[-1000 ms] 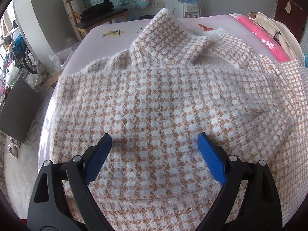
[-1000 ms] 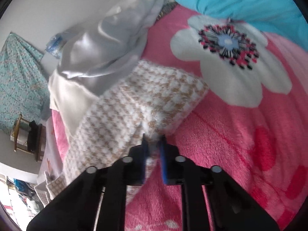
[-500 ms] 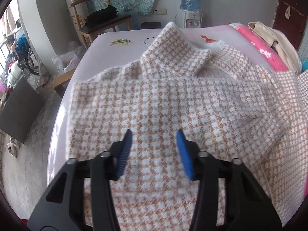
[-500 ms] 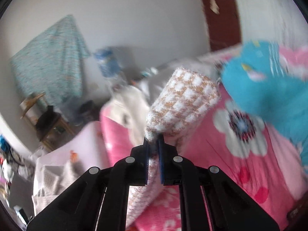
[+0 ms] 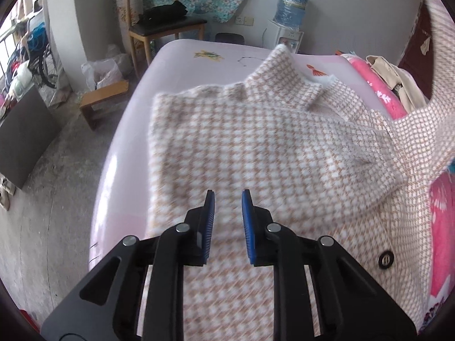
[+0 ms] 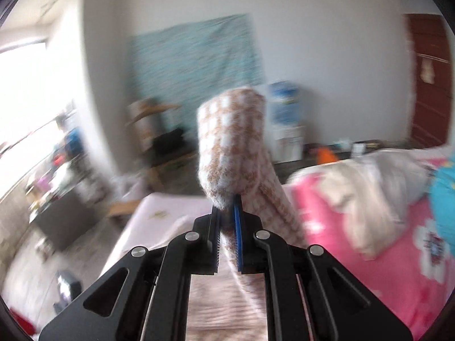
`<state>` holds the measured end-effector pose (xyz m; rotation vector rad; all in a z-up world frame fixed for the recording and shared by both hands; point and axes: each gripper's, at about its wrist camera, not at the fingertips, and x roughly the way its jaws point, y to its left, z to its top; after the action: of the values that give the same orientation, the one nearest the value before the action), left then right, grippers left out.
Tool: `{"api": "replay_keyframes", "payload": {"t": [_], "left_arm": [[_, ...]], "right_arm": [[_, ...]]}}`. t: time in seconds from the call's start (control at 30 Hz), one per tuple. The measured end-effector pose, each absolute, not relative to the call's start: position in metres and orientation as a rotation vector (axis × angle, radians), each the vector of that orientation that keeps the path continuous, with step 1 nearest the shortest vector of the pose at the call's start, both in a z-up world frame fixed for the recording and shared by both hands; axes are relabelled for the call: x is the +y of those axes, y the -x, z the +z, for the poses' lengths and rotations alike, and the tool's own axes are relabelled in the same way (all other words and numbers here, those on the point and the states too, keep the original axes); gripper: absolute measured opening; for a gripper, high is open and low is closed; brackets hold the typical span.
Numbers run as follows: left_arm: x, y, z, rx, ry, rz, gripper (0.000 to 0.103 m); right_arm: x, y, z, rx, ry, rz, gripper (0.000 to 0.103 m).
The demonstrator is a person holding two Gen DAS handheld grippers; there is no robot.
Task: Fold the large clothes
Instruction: 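Fold the sleeve across the coat body with the right gripper while the left gripper pinches the coat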
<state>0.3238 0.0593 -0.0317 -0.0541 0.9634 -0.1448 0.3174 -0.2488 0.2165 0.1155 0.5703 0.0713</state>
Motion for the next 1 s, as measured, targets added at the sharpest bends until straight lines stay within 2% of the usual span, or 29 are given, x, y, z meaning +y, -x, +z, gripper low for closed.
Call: {"api": "replay_keyframes", "payload": {"t": [0.17, 0.2, 0.23, 0.27, 0.3, 0.37, 0.43, 0.6, 0.77, 0.83, 1.0], "left_arm": [[0.088, -0.307, -0.033, 0.983, 0.091, -0.162, 0.018], [0.092, -0.305, -0.034, 0.985, 0.091, -0.165, 0.018], [0.095, -0.302, -0.035, 0.987, 0.089, -0.167, 0.018], [0.098, -0.299, -0.036, 0.991, 0.085, -0.179, 0.018], [0.099, -0.297, -0.037, 0.995, 0.082, -0.189, 0.019], [0.101, -0.294, -0.037, 0.998, 0.087, -0.215, 0.02], [0.102, -0.293, -0.035, 0.997, 0.101, -0.248, 0.023], [0.102, -0.307, -0.023, 0.944, 0.17, -0.31, 0.045], [0.102, -0.355, -0.021, 0.926, 0.272, -0.289, 0.059], [0.102, -0.377, -0.023, 0.937, 0.301, -0.268, 0.059], [0.098, -0.417, -0.038, 1.019, 0.365, -0.253, 0.058]], "right_arm": [[-0.139, -0.343, 0.141, 0.714, -0.048, 0.29, 0.013], [-0.124, -0.35, 0.119, 0.769, -0.056, 0.328, 0.022], [-0.111, -0.358, 0.097, 0.84, -0.068, 0.372, 0.042], [-0.099, -0.367, 0.07, 0.93, -0.097, 0.424, 0.052], [-0.095, -0.372, 0.047, 1.005, -0.134, 0.46, 0.054], [-0.098, -0.378, 0.014, 1.129, -0.186, 0.502, 0.054], [-0.119, -0.378, 0.005, 1.164, -0.241, 0.517, 0.054], [-0.199, -0.375, 0.029, 1.055, -0.237, 0.38, 0.067], [-0.299, -0.381, 0.024, 1.025, -0.213, 0.115, 0.067], [-0.336, -0.383, 0.013, 1.047, -0.269, 0.054, 0.067], [-0.35, -0.385, -0.008, 1.06, -0.391, 0.134, 0.067]]}}
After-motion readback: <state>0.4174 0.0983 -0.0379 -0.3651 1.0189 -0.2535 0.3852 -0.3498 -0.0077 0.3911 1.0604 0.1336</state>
